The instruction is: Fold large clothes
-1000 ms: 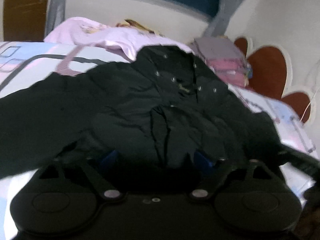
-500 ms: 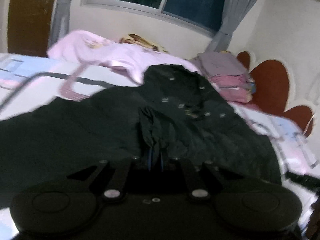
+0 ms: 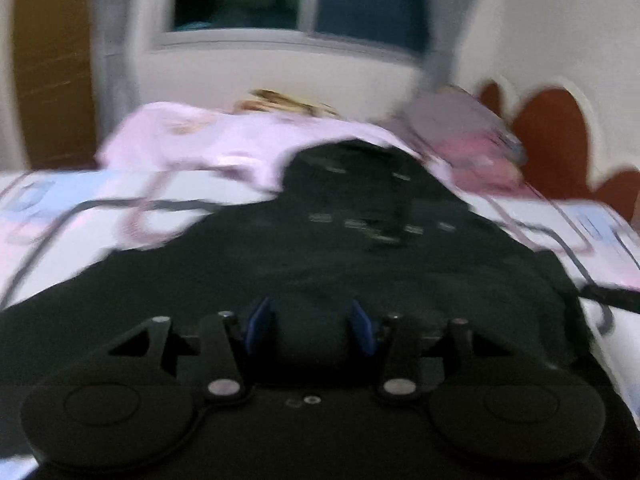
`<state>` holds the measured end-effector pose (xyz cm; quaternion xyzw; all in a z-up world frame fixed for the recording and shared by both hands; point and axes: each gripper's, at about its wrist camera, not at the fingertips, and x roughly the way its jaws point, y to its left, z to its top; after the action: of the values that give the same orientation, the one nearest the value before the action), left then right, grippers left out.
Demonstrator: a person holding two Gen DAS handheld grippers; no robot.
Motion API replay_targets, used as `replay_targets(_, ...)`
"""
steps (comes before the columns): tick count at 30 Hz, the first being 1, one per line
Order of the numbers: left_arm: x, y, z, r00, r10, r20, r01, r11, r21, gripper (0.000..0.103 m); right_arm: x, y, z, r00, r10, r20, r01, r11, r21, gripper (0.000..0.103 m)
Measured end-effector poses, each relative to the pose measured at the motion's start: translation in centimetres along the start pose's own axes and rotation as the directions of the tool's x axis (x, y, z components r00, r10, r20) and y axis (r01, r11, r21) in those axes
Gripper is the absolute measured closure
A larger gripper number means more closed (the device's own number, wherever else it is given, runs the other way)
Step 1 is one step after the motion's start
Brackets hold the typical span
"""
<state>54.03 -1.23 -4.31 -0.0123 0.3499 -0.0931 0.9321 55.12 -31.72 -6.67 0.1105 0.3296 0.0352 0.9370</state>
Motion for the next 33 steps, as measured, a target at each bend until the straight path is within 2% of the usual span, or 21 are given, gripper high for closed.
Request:
replay_targets(1, 1.4, -1.2, 0.2, 1.0, -0.012, -0.021, 0.012, 1.0, 0.026, 0.058, 1.2, 1.2, 0.1, 1.0, 0.011, -0.016, -0.011, 0.999, -0.038, 0.09)
replay_targets(3, 4.3, -2.3, 0.0, 0.997, 0.029, -0.071, -0.024, 0.998, 0.064, 0.059, 4.0, 2.5, -0.1, 0.998, 0.018, -0.06, -0.024, 0.995, -0.096, 0.09)
replay_targets(6, 6.6, -0.5, -1.4, 0.989, 0.104, -0.104, -0.097, 0.992, 0.075, 0.058, 6.4, 1.0, -0.7, 0.993, -0.103, -0.065, 0.094, 0.987, -0.13, 0.092)
replay_targets(8, 6.7, 1.0, -2.0, 0.988, 0.104, -0.117, -0.096, 0.992, 0.078, 0.057, 6.9, -1.8, -0.7, 0.985, -0.162, -0.053, 0.157, 0.983, -0.095, 0.103)
replay_targets(11, 6.5, 1.3, -1.9, 0.987, 0.102, -0.127, -0.091, 0.992, 0.091, 0.057, 7.3, -4.9, -0.4, 0.981, -0.177, -0.079, 0.172, 0.983, -0.065, 0.103)
replay_targets(13, 6.3, 1.0, -1.7, 0.986, 0.11, -0.127, -0.099, 0.991, 0.089, 0.057, 6.9, -5.6, 0.1, 0.983, -0.146, -0.111, 0.14, 0.988, -0.06, 0.103)
replay_targets(15, 4.7, 0.8, -1.5, 0.988, 0.121, -0.096, -0.116, 0.991, 0.062, 0.057, 4.4, -5.5, 0.5, 0.989, -0.126, -0.082, 0.12, 0.99, -0.068, 0.103)
replay_targets(17, 2.2, 1.3, -2.0, 0.99, 0.133, -0.044, -0.132, 0.991, 0.033, 0.041, 1.6, -5.5, -0.1, 0.995, -0.083, -0.063, 0.081, 0.996, -0.04, 0.103)
replay_targets(18, 0.5, 2.1, -2.7, 0.987, 0.16, -0.014, -0.16, 0.987, -0.005, 0.016, 0.7, -5.5, -0.8, 0.994, -0.067, -0.084, 0.064, 0.997, -0.041, 0.101)
replay_targets(19, -0.8, 3.2, -3.5, 0.981, 0.194, 0.008, -0.194, 0.98, -0.045, 0.004, -0.5, -5.5, -1.5, 0.994, -0.069, -0.082, 0.065, 0.997, -0.042, 0.085)
replay_targets(20, -2.2, 4.6, -4.4, 0.974, 0.225, 0.023, -0.223, 0.972, -0.079, 0.001, -1.3, -5.2, -1.8, 0.995, -0.075, -0.061, 0.073, 0.996, -0.045, 0.044)
replay_targets(21, -3.9, 6.5, -5.6, 0.966, 0.259, 0.024, -0.255, 0.961, -0.111, 0.005, -2.6, -5.2, -2.4, 0.996, -0.078, -0.032, 0.076, 0.996, -0.049, 0.025)
replay_targets(22, -5.3, 8.4, -6.6, 0.953, 0.301, 0.016, -0.296, 0.943, -0.15, 0.006, -3.7, -5.3, -3.0, 0.997, -0.07, -0.014, 0.069, 0.996, -0.052, 0.019)
replay_targets(23, -6.7, 10.6, -7.8, 0.94, 0.34, 0.005, -0.333, 0.921, -0.203, 0.012, -4.5, -5.4, -3.5, 0.997, -0.078, -0.014, 0.077, 0.996, -0.046, 0.02)
replay_targets(24, -8.4, 13.2, -9.2, 0.927, 0.375, -0.018, -0.365, 0.89, -0.274, 0.023, -5.2, -5.6, -4.0, 0.995, -0.099, -0.013, 0.098, 0.995, -0.033, 0.023)
replay_targets(25, -9.8, 15.5, -10.4, 0.915, 0.402, -0.041, -0.392, 0.857, -0.334, 0.026, -5.6, -5.8, -4.3, 0.993, -0.121, -0.015, 0.121, 0.992, -0.02, 0.037)
replay_targets(26, -11.4, 17.8, -11.8, 0.897, 0.437, -0.064, -0.426, 0.816, -0.39, 0.029, -5.9, -6.2, -4.5, 0.988, -0.153, -0.019, 0.153, 0.988, 0.006, 0.046)
replay_targets(29, -15.2, 22.9, -14.7, 0.861, 0.496, -0.113, -0.481, 0.722, -0.497, 0.031, -7.1, -7.6, -4.9, 0.974, -0.224, -0.03, 0.226, 0.966, 0.121, 0.049)
replay_targets(32, -18.5, 27.5, -17.9, 0.859, 0.495, -0.13, -0.452, 0.614, -0.648, 0.032, -8.0, -8.6, -5.1, 0.968, -0.244, -0.066, 0.252, 0.94, 0.229, 0.049)
replay_targets(33, -19.4, 29.0, -19.0, 0.865, 0.486, -0.125, -0.425, 0.576, -0.698, 0.033, -8.3, -8.7, -5.2, 0.966, -0.246, -0.072, 0.257, 0.934, 0.247, 0.049)
